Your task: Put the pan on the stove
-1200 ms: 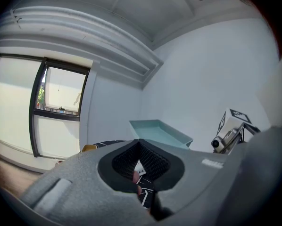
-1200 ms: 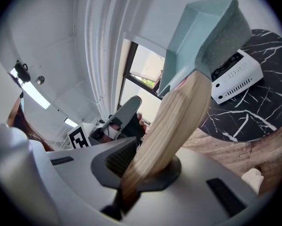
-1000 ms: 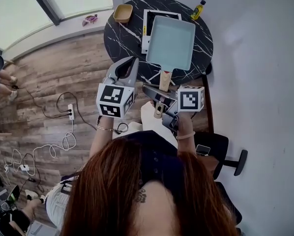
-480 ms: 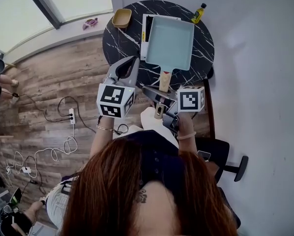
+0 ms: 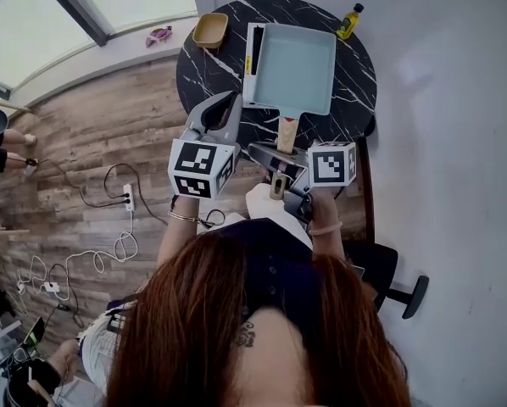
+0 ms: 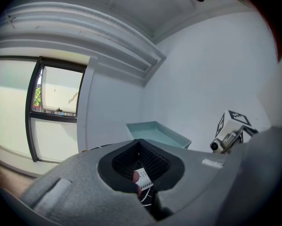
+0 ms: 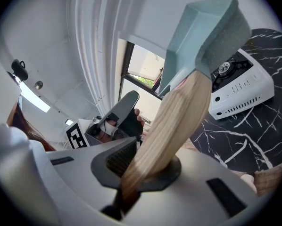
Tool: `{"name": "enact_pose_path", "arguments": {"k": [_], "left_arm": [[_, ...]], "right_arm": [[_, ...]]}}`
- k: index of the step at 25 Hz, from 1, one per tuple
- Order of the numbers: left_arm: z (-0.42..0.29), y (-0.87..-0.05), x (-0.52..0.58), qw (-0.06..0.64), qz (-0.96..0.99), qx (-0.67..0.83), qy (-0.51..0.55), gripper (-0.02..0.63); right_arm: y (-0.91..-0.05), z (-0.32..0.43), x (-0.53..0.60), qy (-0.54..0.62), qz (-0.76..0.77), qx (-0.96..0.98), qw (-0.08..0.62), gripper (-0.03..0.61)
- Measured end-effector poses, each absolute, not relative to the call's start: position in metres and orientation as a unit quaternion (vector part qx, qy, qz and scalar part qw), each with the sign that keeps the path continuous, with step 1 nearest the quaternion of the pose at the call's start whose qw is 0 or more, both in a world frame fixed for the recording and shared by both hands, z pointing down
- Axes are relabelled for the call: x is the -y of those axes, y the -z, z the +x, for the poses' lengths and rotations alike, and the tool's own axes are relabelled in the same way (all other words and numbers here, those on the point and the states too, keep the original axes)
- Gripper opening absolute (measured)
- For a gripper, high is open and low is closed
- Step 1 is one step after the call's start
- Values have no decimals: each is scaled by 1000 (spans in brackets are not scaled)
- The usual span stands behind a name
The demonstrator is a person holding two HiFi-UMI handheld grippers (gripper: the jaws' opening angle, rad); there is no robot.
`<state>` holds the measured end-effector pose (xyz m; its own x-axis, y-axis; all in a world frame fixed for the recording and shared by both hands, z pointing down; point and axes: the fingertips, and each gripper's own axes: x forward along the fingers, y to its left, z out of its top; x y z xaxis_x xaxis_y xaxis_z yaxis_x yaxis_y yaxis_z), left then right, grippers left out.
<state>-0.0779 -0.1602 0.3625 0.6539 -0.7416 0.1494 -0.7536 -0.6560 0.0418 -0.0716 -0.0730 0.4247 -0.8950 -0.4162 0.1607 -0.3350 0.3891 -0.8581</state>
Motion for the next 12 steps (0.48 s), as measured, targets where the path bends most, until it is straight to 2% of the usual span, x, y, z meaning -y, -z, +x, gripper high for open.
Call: {"name": "enact_pose_path", "arguments": {"k": [12], "left_arm": [[-65, -361, 189, 53, 900, 429, -61, 12]], "right_arm": [[-429, -54, 99, 512, -215, -831, 31, 32]]}}
